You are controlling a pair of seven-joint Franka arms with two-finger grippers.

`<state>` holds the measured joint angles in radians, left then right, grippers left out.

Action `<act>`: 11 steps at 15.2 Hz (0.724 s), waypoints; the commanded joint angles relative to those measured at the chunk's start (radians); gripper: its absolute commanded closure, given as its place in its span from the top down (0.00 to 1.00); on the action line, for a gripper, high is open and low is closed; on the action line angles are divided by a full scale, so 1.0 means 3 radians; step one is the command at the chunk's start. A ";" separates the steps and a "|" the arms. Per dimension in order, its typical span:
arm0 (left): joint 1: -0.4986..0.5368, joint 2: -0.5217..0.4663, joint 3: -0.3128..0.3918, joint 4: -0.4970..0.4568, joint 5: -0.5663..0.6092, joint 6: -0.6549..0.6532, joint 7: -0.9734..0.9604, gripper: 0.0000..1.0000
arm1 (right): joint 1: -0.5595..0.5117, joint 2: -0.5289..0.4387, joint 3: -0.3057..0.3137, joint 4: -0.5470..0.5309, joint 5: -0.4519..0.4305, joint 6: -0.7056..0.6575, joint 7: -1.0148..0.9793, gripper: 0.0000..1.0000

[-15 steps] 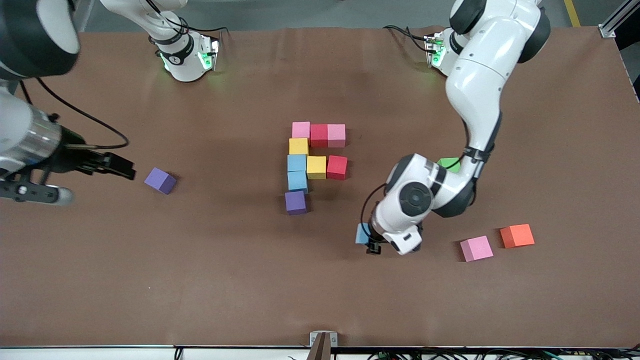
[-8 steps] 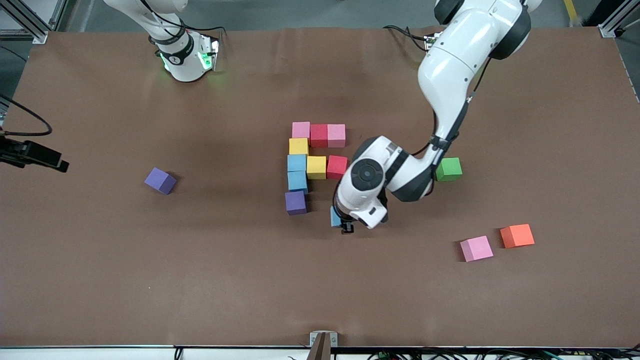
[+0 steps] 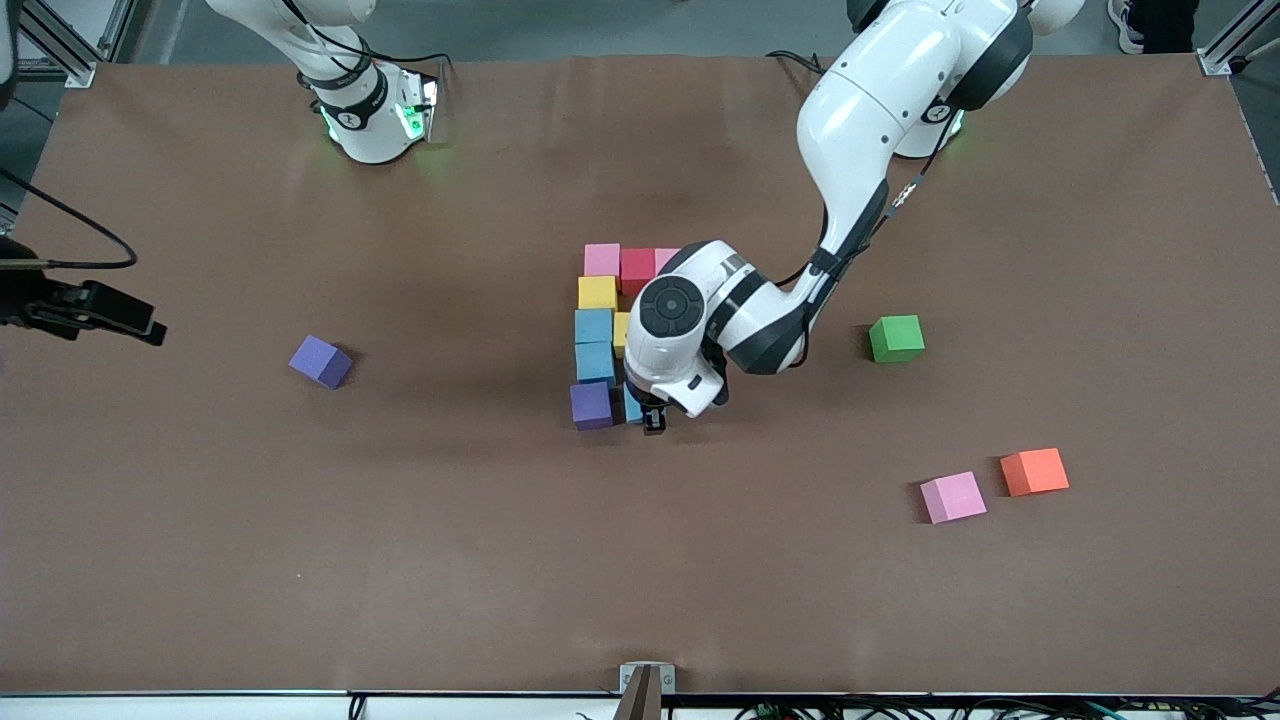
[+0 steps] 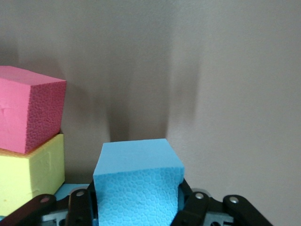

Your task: Arrange 11 blocks into digit 3

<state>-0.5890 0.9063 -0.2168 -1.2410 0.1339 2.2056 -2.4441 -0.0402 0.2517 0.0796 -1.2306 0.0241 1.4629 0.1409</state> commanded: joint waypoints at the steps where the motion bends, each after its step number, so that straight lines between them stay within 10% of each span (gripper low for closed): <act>1: -0.0036 -0.0004 0.0027 -0.0046 0.0131 -0.0025 -0.0136 0.17 | 0.0164 -0.0108 0.0011 -0.0147 -0.0126 0.0068 0.0276 1.00; 11: -0.0092 0.0052 0.0027 -0.0041 0.0305 0.0026 -0.0096 0.17 | -0.0162 -0.0123 -0.0010 -0.0157 -0.0065 0.0125 -0.0146 1.00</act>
<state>-0.6080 0.9193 -0.2168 -1.2539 0.2009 2.2068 -2.4610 -0.0657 0.2517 0.0677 -1.2359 0.0037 1.4874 0.1511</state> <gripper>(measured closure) 0.410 0.000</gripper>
